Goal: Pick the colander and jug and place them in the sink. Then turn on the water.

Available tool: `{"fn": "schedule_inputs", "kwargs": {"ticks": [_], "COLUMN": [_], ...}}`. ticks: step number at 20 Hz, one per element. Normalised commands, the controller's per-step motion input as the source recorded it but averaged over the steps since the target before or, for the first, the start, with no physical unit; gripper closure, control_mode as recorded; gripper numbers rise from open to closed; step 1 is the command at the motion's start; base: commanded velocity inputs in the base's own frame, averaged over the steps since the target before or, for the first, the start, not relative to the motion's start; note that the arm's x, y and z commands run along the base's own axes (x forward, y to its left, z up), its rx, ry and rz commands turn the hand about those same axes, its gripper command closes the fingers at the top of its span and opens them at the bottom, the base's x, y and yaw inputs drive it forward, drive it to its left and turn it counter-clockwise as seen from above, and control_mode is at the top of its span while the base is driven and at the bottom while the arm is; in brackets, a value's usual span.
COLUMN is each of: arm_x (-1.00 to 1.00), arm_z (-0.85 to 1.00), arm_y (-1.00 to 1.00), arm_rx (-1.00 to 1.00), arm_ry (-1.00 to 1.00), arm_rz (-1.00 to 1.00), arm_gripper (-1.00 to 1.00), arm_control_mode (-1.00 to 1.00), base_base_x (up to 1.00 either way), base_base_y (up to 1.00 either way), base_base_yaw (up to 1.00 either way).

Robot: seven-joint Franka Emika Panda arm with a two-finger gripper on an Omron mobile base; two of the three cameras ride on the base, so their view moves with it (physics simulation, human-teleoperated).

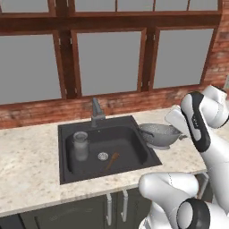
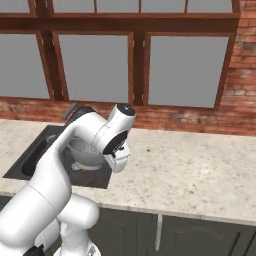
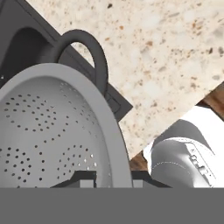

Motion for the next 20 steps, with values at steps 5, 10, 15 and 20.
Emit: {"fn": "schedule_inputs", "kwargs": {"ticks": [5,10,15,20], "arm_x": [0.00,0.00,0.00,0.00], "arm_z": [0.00,0.00,0.00,0.00], "arm_y": [0.00,0.00,0.00,0.00], "arm_rx": [0.00,0.00,0.00,0.00], "arm_ry": [0.00,0.00,0.00,0.00], "arm_rz": [0.00,0.00,0.00,0.00], "arm_gripper": [1.00,1.00,1.00,1.00], "arm_control_mode": [1.00,1.00,1.00,1.00], "base_base_x": [0.66,0.06,0.42,0.46], "base_base_y": [0.18,0.94,0.66,0.32], "base_base_yaw": [0.00,0.00,0.14,0.37]}}
